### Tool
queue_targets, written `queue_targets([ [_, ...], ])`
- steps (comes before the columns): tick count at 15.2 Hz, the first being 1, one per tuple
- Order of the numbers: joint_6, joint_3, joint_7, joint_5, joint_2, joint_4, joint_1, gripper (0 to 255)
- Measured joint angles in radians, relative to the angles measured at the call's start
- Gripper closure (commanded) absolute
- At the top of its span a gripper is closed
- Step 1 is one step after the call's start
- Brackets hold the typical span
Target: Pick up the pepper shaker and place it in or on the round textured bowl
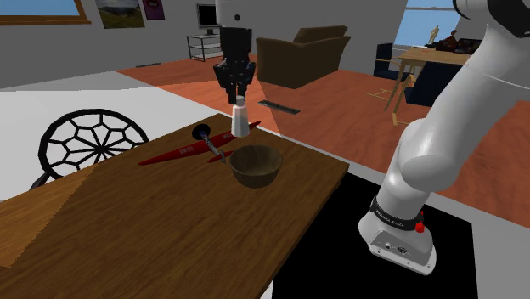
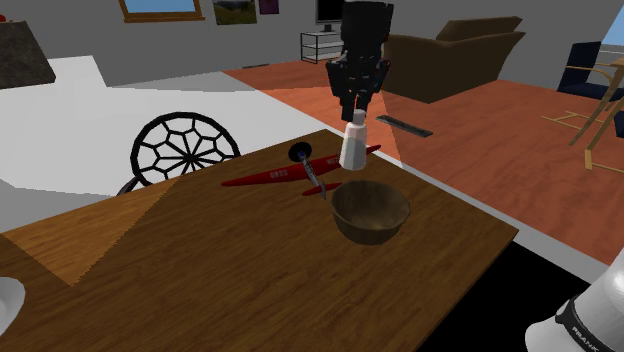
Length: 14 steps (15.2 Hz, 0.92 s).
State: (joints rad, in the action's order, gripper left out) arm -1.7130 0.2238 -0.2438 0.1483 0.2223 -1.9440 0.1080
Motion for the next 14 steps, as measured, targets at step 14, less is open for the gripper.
queue_targets([
  [14, -0.1, -0.03, 0.065, 0.024, 0.143, -0.249, -0.006, 255],
])
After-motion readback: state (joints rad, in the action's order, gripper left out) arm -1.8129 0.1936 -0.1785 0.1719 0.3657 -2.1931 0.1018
